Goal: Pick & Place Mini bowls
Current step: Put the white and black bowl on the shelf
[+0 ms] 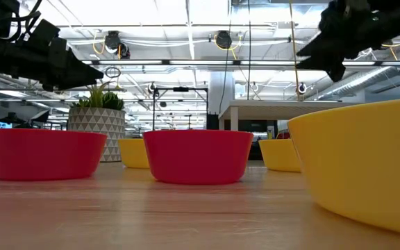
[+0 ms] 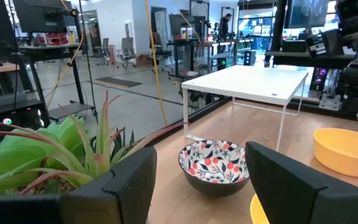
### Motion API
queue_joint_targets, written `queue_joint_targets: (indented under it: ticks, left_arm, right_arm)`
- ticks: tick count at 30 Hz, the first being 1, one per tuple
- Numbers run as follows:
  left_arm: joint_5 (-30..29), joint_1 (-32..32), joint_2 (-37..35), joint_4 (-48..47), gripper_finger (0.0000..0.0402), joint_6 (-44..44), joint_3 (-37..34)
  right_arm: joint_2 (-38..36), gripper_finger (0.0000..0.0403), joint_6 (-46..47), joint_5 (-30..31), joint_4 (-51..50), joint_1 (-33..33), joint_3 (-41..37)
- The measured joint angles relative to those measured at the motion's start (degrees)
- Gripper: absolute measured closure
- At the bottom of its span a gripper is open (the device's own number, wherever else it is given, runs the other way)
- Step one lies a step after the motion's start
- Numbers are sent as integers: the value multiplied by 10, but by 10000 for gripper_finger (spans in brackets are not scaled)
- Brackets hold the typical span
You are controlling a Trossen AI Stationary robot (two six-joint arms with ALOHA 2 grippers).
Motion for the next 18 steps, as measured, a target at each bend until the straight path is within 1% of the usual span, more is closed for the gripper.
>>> queue_joint_targets:
  ticks: [5,7,11,13,15,18]
  left_arm:
    - [0,0,0,0,151,0,0]
    - [0,0,0,0,151,0,0]
    - [0,0,0,0,151,0,0]
    - [0,0,0,0,151,0,0]
    - [0,0,0,0,151,0,0]
    - [0,0,0,0,151,0,0]
  right_arm:
    - [96,257,52,-2,-159,61,81]
    - [130,257,87,-18,-202,91,99]
    - [191,257,196,-95,-224,143,104]
    - [220,257,247,-124,-225,167,104]
    - [246,257,283,-143,-229,190,104]
    - [277,257,313,-163,-231,216,104]
